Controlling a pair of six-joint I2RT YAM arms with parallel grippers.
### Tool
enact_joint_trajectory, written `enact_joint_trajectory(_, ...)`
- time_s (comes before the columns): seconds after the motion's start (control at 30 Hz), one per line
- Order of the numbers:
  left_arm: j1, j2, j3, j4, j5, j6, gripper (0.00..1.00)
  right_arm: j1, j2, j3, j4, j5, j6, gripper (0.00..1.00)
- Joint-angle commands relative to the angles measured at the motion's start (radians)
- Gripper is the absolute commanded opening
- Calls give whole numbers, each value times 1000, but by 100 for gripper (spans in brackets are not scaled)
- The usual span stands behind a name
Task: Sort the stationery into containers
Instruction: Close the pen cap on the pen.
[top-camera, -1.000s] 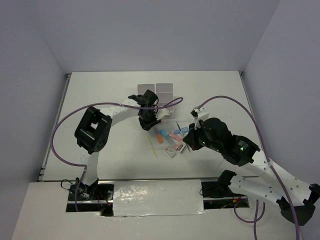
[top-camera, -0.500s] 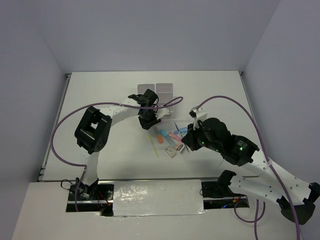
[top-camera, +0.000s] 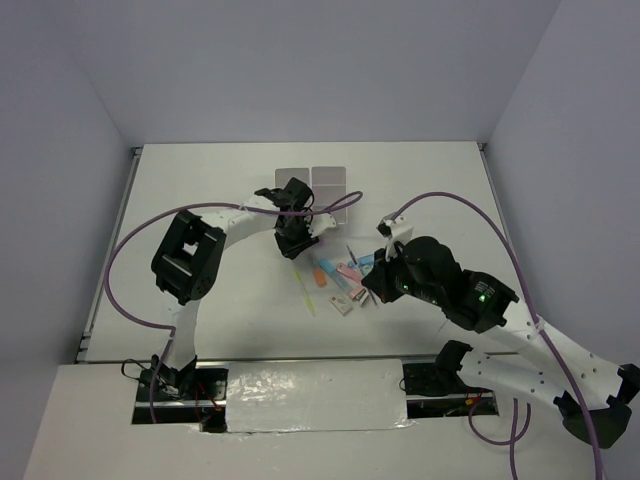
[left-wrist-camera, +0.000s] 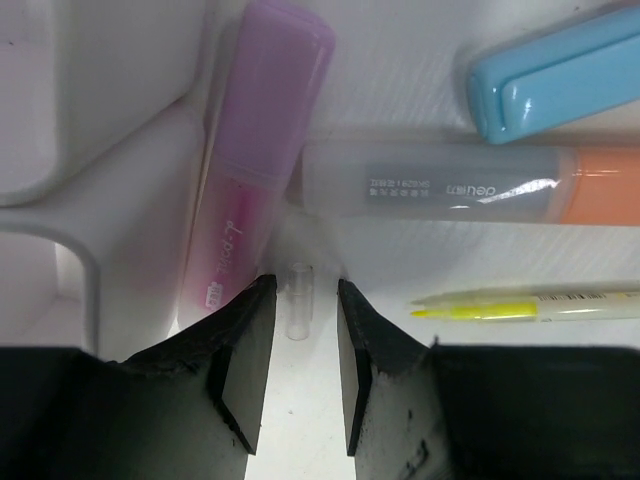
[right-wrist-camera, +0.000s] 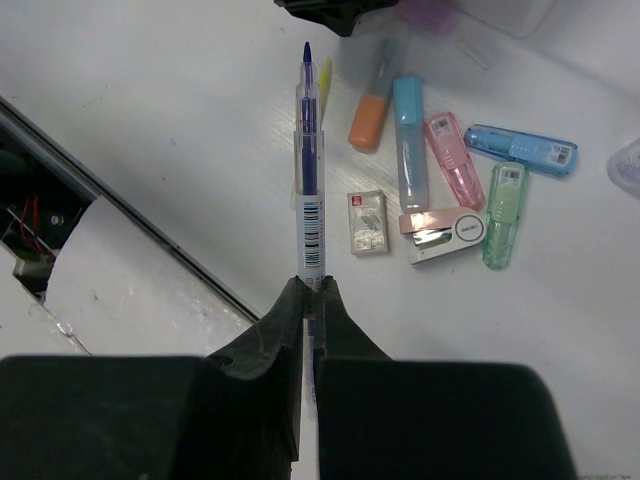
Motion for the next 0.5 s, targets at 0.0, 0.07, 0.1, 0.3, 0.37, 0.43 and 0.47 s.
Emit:
enact_joint_trajectory(0.0, 3, 17, 14, 19, 29, 7, 43, 11, -19, 28, 46, -6, -16, 0)
enact_joint_trajectory(0.07, 5, 17, 10, 22, 30, 2, 42, 12, -22, 31, 46, -6, -16, 0)
enact_joint_trajectory(0.1, 5, 11, 4, 25, 27, 2, 42, 14, -23, 32, 46, -7, -16, 0)
enact_joint_trajectory(0.3, 3, 5, -29, 42, 27, -13, 37, 14, -40, 34, 48, -14, -16, 0)
enact_joint_trajectory(0.37, 3, 6, -32, 34, 32, -20, 35, 17, -46, 34, 42, -9, -16, 0)
enact_joint_trajectory(0.43, 3, 0, -44, 32, 32, -24, 31, 15, -55, 34, 39, -8, -16, 0)
enact_joint_trajectory(0.47, 3, -6, -47, 32, 32, -27, 28, 15, -63, 35, 36, -4, -16, 0)
